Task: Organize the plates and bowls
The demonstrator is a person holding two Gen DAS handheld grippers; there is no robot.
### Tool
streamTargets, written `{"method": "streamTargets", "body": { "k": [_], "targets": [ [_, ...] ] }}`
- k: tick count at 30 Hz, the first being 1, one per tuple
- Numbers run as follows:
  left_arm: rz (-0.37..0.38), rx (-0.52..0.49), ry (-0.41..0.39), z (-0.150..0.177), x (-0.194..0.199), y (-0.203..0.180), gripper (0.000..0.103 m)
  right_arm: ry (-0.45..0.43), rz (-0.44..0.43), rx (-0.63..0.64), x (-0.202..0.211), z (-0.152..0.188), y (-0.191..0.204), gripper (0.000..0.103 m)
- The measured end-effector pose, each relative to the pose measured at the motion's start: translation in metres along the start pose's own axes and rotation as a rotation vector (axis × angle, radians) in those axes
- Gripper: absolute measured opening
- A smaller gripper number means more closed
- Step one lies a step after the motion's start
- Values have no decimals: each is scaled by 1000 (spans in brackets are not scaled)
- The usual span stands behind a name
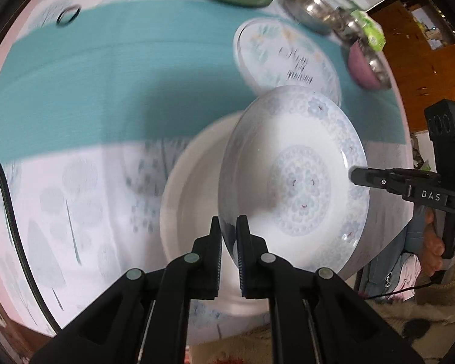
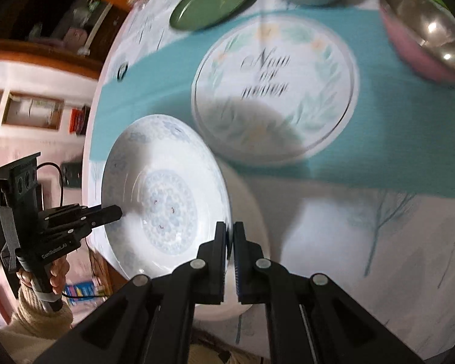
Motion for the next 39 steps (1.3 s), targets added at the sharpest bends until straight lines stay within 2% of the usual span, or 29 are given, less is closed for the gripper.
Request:
{"method": "streamTargets", "body": {
  "k": [3,8,23,28,29,30,33,36,39],
  "targets": [
    [-1,25,7,14,-7,10,6,31,6,10,-14,15,4,5],
    [-21,46,18,18,-18,20,6,52,25,3,-33,25,5,5],
    [-52,32,52,22,-34,27,7,60,70,26,-45,22,4,5],
    [-41,31,62,19,-36,27,9,66,99,50,-47,22,8,6],
    [-31,30,64,20,-35,26,14,65,109,59,-47,22,9,7],
    [-15,32,66,19,-36,24,23,66,122,71,-47,22,11,8],
    [5,27,54,19,-33,20,38,61,148,87,-47,22,13,9],
    [15,20,49,18,-30,15,51,53,158,89,-44,23,12,9],
    [3,10,31,17,-24,11,59,42,154,101,-37,24,14,16]
  ]
}}
Point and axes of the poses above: each gripper's, at about its wrist camera, not at the fingertips, and x roughly against the way its jaws point, y to its left, z to its underside, the point moved 10 cm from there along -x, roughly the way its jaws point, and after that the axes turned 12 degrees about z, right-handed, at the moved point
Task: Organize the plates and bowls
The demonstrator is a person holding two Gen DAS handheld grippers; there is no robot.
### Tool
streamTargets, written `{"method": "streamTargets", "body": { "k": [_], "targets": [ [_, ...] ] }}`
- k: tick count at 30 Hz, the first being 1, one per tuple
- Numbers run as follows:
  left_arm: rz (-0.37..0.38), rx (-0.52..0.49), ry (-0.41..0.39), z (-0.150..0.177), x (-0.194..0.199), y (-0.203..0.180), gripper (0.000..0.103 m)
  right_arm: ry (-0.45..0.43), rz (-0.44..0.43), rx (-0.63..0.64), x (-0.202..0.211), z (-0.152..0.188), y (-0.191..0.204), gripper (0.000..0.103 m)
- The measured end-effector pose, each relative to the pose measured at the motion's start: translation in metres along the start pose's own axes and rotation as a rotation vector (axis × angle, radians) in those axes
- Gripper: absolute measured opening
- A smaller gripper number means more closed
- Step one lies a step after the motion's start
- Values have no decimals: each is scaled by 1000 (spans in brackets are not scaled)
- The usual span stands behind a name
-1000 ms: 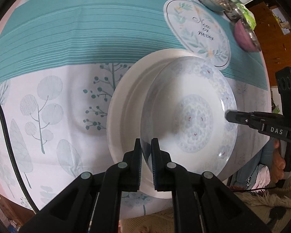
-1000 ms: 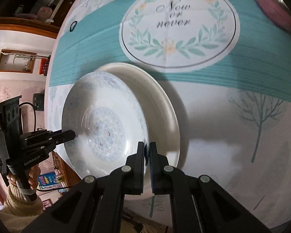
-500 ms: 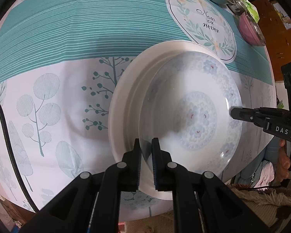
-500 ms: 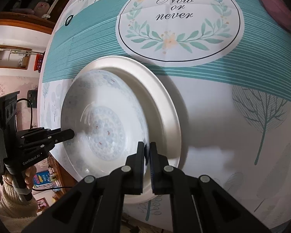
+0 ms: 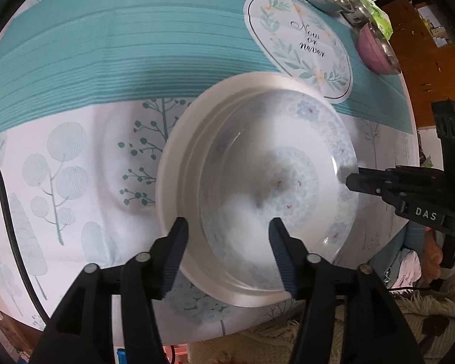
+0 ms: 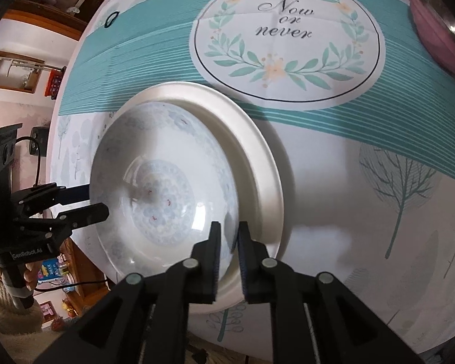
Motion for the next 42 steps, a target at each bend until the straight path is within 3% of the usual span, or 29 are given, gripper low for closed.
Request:
{"method": "streamTargets", "body": {
  "k": [2,13,21,28,34,38,42],
  "targets": [
    [-6,-7,-15,-1,6,-2,60,-13,6,13,5,0,2,21],
    [-40,-68,-105,-9,40,-24,62,-56,26,78,28,5,16,22],
    [-131,-164,-268,-34,100,-44,62,-127,24,83,55,-6,23,22],
    [-176,-230,-405,-77,165,-60,68,-269,31,69,109,-41,22,22],
    [-282,-300,-511,-126,224,-65,69,-391,56,54,162,-84,14,22],
    [-318,-323,-560,-153,249,-69,76,-451,72,41,189,-115,6,22],
    [-346,-337,-600,-186,268,-69,76,-487,90,36,207,-146,-1,22]
  ]
}}
Point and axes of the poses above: each gripper's, at about its wrist camera, not at the fingertips, and x roughly against the way its jaws point, y to its left, z to its underside, the point moved 10 cm from there along -x, roughly the way its jaws point, and after that the axes turned 12 degrees about z, right-handed, at the moved point
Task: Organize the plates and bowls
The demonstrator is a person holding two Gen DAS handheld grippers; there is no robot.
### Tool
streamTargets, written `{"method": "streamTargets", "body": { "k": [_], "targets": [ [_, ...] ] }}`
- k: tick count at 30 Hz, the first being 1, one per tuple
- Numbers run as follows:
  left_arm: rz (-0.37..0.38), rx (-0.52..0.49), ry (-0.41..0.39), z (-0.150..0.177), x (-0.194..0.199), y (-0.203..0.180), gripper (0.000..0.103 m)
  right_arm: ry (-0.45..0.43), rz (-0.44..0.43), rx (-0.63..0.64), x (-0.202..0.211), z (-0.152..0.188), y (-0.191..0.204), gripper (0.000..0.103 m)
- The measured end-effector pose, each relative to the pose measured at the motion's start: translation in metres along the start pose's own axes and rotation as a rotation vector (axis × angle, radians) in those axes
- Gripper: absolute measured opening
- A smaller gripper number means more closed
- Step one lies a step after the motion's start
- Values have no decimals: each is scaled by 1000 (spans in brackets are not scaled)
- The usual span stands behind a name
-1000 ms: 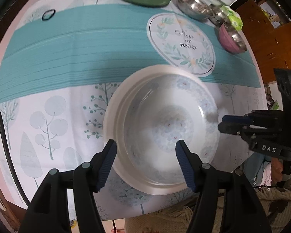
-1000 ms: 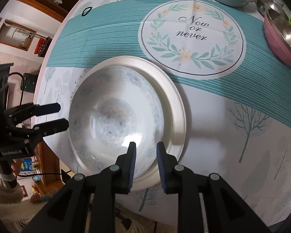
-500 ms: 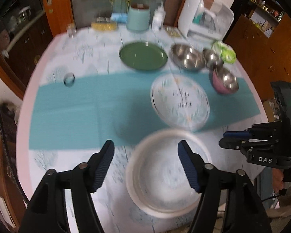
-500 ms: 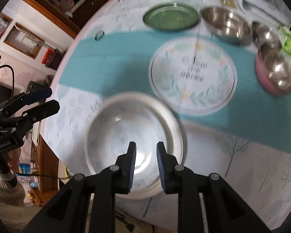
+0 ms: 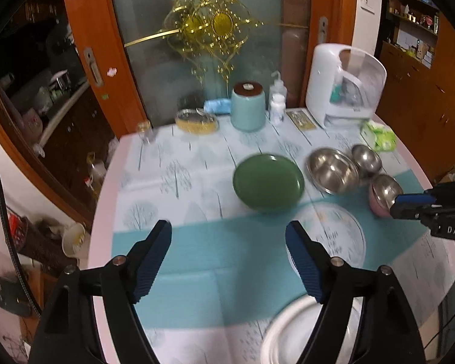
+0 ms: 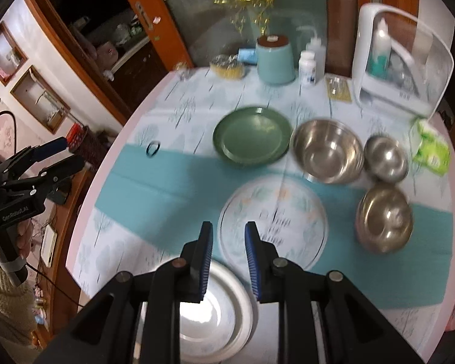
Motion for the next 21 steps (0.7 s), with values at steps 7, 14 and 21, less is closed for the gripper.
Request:
{"method": "streamTargets", "body": {
  "k": [7,14,21],
  "targets": [
    [1,2,-17,-41,-44,21,83,-37,11,-19,-27,-68,-11,40],
    [30,84,63,-45,-135,43,83,12,-17,-15,-97,-123,-13,41],
    [71,211,139,-27,-220,54,83,133,-34,-12,-179,-136,-20,41]
  ]
}}
Point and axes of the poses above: each gripper's, at about its wrist camera, not at the fingertips, and x roughly against the way its jaws point, y to its left, z to its underside, the point moved 10 cm from there along -x, roughly the way its jaws point, and after that the axes turned 12 degrees about z, right-handed, at the moved point
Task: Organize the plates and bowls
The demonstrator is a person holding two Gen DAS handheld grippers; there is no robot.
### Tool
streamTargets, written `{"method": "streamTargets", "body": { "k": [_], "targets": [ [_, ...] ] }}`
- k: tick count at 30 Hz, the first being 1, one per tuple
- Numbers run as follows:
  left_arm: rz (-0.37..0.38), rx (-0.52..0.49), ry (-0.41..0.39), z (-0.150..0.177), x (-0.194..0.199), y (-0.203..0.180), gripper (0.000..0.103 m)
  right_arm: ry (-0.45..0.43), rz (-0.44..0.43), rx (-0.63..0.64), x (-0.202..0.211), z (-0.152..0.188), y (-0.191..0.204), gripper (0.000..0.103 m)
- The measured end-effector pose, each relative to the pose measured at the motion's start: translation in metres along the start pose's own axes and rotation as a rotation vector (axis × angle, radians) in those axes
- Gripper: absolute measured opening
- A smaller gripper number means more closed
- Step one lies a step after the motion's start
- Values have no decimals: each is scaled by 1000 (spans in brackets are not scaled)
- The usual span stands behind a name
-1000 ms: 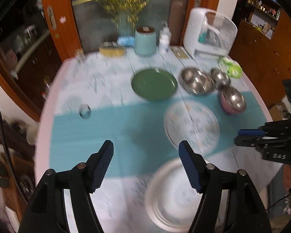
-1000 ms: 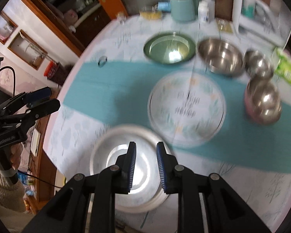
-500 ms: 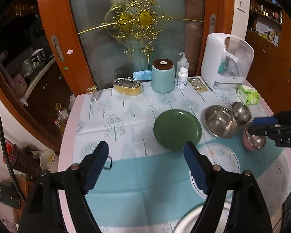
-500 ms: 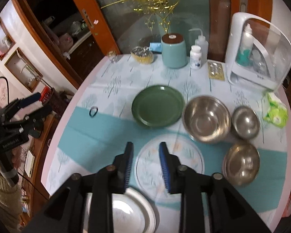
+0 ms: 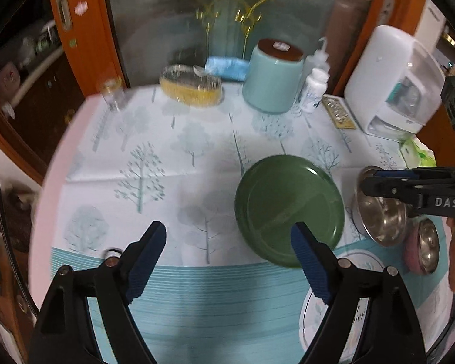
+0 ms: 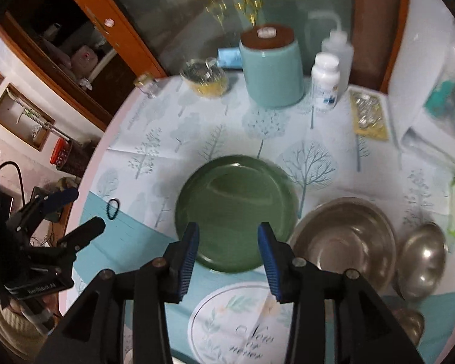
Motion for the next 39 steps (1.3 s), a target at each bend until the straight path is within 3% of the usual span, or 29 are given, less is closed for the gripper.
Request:
{"method": "streamTargets", "body": {
  "k": [7,14,19,23,29,34,39],
  "targets": [
    [52,157,74,8,-63,16,83,94,67,34,-58,-15,-16,41],
    [138,283,143,20,-95,20,70,181,121,77,-99,-17,-26,41],
    [171,323,189,32,-110,19,61,221,134,114,-112,-12,-29,40],
    [234,368,220,39,-118,15,47,239,135,117,-118,-9,-34,40],
    [267,390,234,42,-126,11,39,248,105,132,-120,-9,-33,32],
    [290,409,241,41,-129,8,36,264,126,148,-125,-9,-37,25],
    [288,412,245,41,-132,5,26,278,147,169,-131,-8,-36,22]
  ]
}}
Point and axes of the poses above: each gripper's, at about its wrist camera, not at the fingertips, and x roughly against the way its jaws point, y to its left, z to its underside, the point moved 10 cm from there along -x, roughly the way its jaws point, and after that the axes turned 12 degrees about z, right-handed, at the moved point
